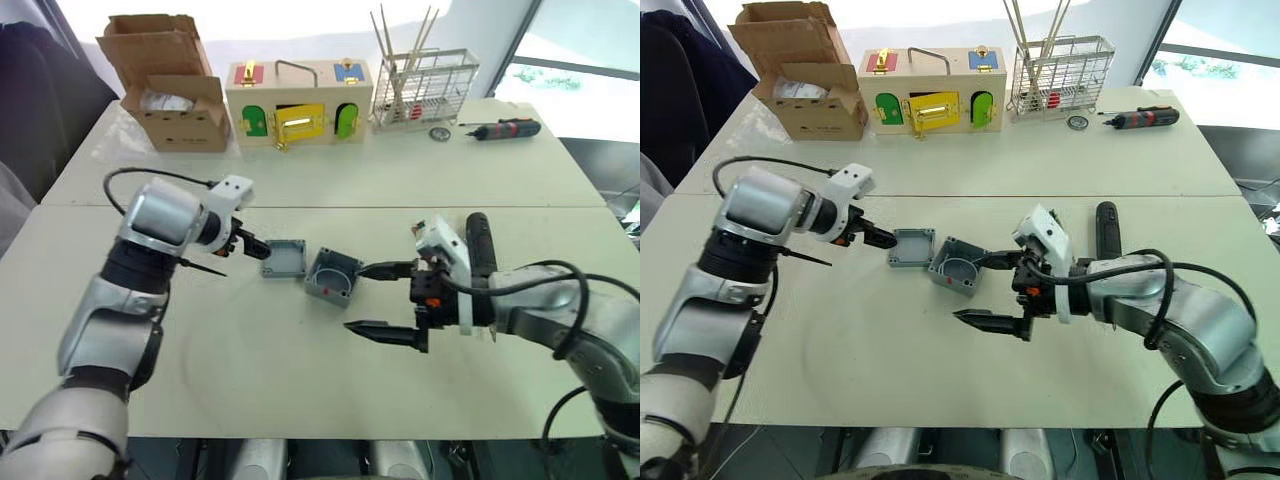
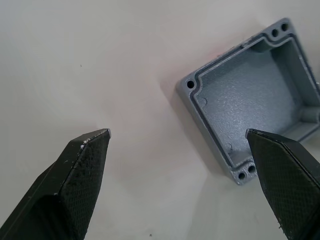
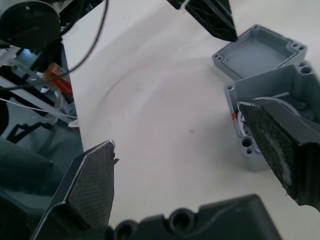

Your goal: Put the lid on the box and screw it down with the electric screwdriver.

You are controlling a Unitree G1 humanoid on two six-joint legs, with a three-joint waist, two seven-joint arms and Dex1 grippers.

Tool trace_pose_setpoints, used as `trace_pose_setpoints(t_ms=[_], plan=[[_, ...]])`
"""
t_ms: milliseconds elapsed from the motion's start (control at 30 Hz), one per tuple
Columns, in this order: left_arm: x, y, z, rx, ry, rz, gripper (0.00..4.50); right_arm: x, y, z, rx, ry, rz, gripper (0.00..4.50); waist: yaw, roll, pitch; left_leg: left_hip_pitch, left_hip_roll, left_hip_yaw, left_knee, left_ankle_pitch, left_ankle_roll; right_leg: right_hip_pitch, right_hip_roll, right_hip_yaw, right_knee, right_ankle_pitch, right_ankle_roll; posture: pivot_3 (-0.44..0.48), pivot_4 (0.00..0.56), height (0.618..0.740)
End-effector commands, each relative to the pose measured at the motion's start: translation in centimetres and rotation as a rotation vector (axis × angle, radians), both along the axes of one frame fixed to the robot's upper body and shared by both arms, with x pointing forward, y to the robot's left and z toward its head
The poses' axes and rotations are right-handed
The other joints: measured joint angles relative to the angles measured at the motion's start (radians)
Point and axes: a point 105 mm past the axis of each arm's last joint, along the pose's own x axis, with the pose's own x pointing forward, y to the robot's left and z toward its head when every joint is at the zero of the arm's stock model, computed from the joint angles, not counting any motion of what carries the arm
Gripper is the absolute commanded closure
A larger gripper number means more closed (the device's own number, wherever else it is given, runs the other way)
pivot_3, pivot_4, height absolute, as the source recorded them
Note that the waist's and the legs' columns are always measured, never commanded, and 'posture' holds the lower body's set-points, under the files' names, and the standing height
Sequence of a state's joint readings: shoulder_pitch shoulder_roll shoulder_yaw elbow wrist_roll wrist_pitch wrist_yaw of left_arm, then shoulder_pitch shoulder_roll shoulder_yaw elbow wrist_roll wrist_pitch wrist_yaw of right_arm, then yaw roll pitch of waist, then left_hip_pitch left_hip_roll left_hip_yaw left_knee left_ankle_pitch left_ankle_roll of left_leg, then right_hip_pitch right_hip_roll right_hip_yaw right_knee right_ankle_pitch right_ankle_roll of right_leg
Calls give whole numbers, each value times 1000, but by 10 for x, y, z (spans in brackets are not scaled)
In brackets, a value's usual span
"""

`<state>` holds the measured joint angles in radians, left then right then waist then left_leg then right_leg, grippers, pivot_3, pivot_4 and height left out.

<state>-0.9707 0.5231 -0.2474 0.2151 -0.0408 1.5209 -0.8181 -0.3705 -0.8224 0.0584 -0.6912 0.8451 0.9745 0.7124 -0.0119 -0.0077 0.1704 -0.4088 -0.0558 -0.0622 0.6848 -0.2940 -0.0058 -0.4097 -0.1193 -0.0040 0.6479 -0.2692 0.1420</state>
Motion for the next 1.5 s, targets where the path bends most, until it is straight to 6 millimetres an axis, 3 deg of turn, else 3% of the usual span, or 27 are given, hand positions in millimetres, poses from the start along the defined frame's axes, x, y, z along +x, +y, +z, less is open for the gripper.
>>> trace_pose_setpoints(t_ms=[33,100,200,300,467,533,633,700,767,867,1133,1500], plan=[[0,1,-8,13,7,19,33,0,0,6,12,-41,-9,0,1,0,0,0,0,0,0,0,0,0,0,0,0,0,0,0,150,731],[-1,1,-18,47,19,19,33,0,-2,6,13,-47,-27,0,4,1,-1,0,0,0,0,0,-1,0,0,0,0,0,0,0,150,731],[0,-2,-25,53,29,34,814,0,-5,9,26,-58,-64,0,11,1,-1,1,0,0,0,1,-2,1,-1,1,0,0,0,0,150,731],[2,-8,-26,40,26,34,2432,1,-7,12,35,-65,-92,0,23,2,-2,1,0,0,0,1,-2,1,-1,1,0,0,0,0,150,731],[8,-16,-25,17,7,40,4429,2,-14,18,35,-75,-131,0,29,2,-4,2,0,0,0,1,-2,2,-2,1,-1,0,0,0,150,731],[12,-14,-20,8,-33,45,4429,8,-25,28,56,-90,-172,0,28,2,-4,2,-1,0,0,0,-1,2,-2,1,-1,0,0,0,150,731],[26,-6,7,-27,-198,33,4429,25,-39,61,215,-171,-262,0,25,2,-4,2,-1,0,0,1,-1,2,-2,1,-1,0,0,0,150,731],[42,-8,56,-170,-468,-2,4429,39,-37,81,390,-185,-304,0,22,0,-2,2,0,0,0,2,-4,1,-2,1,-1,0,0,0,150,731],[47,-10,106,-313,-731,-31,4429,53,-31,90,514,-160,-339,0,21,-1,-2,-1,2,1,-1,4,-7,-4,-2,1,0,0,0,0,150,731],[38,-13,142,-423,-908,-74,4429,76,-16,91,588,-109,-384,0,19,0,-2,-4,1,1,-4,4,-8,-10,-3,1,1,0,-1,0,150,731],[21,-32,145,-419,-999,-166,4429,110,9,77,566,-48,-391,0,18,0,-2,-5,-2,3,-2,4,-8,-10,-5,1,2,0,-1,0,150,731],[10,-51,142,-418,-1014,-202,4429,116,13,82,618,10,-350,0,-7,0,-2,-6,-2,3,-3,4,-8,-11,-3,1,4,0,-1,0,150,731]])
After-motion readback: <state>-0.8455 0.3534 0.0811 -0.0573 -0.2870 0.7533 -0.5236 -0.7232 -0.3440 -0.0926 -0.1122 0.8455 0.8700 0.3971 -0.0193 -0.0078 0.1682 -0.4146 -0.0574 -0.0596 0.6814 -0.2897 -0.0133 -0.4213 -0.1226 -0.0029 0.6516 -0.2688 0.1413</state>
